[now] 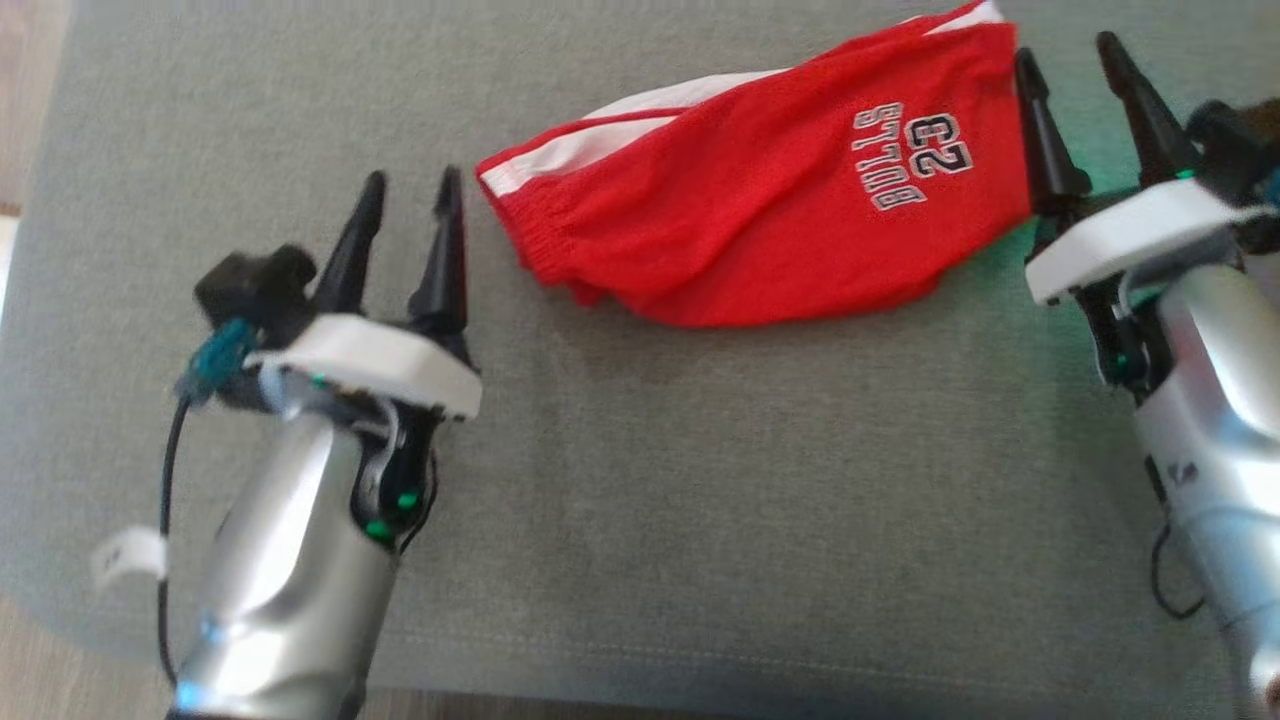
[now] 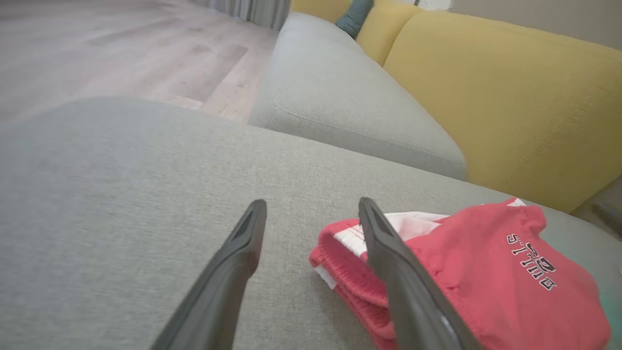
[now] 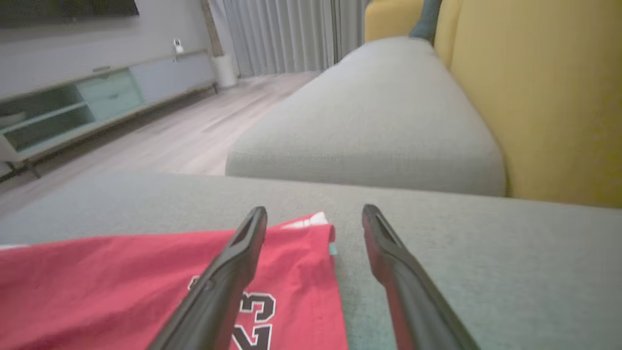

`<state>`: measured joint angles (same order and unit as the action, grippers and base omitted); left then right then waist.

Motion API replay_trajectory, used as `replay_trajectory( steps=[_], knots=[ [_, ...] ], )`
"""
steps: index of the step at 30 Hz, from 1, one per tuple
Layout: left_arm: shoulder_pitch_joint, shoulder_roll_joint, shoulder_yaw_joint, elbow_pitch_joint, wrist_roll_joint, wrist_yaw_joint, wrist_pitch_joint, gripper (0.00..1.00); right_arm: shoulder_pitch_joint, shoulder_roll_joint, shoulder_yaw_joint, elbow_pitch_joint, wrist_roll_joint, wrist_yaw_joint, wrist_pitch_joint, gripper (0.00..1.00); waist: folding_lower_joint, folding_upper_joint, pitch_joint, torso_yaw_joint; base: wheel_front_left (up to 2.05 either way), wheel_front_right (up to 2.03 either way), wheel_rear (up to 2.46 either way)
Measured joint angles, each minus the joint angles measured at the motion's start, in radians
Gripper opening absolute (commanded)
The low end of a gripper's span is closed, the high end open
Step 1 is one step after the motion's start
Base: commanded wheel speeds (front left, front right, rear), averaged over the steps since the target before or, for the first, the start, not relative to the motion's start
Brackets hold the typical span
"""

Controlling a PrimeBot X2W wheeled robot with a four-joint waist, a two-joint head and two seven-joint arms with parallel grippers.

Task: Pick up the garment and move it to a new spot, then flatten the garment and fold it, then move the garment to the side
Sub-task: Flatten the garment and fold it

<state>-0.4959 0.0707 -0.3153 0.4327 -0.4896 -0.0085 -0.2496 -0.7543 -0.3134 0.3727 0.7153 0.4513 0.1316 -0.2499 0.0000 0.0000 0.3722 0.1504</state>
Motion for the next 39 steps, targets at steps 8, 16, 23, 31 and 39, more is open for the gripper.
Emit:
replay_trajectory(
  steps=[8,16,23,31,39],
  knots=[
    [0.137,0.012,0.080,-0.192,0.183,0.036,-0.002,1.00,0.282,0.102,-0.205,-0.260,-0.155,0.000,-0.001,1.00,0.0000,0.0000,-0.068,-0.050,0.00,0.00,0.00],
    [0.252,0.010,0.103,-0.233,0.246,0.036,-0.007,1.00,0.512,0.193,-0.293,-0.453,-0.226,0.000,0.053,1.00,0.0000,0.0000,-0.107,-0.091,0.00,0.00,0.00],
    [0.295,0.007,0.110,-0.231,0.266,0.035,-0.007,1.00,0.582,0.217,-0.319,-0.546,-0.245,0.000,0.108,1.00,0.0000,0.0000,-0.115,-0.105,0.00,0.00,0.00],
    [0.295,-0.006,0.132,-0.221,0.283,0.025,-0.007,1.00,0.582,0.227,-0.325,-0.585,-0.249,0.000,0.137,1.00,0.0000,0.0000,-0.114,-0.103,0.00,0.00,0.00],
    [0.294,-0.010,0.136,-0.219,0.297,0.025,-0.007,1.00,0.583,0.227,-0.336,-0.594,-0.249,0.000,0.145,1.00,0.0000,0.0000,-0.108,-0.098,0.00,0.00,0.00]
  ],
)
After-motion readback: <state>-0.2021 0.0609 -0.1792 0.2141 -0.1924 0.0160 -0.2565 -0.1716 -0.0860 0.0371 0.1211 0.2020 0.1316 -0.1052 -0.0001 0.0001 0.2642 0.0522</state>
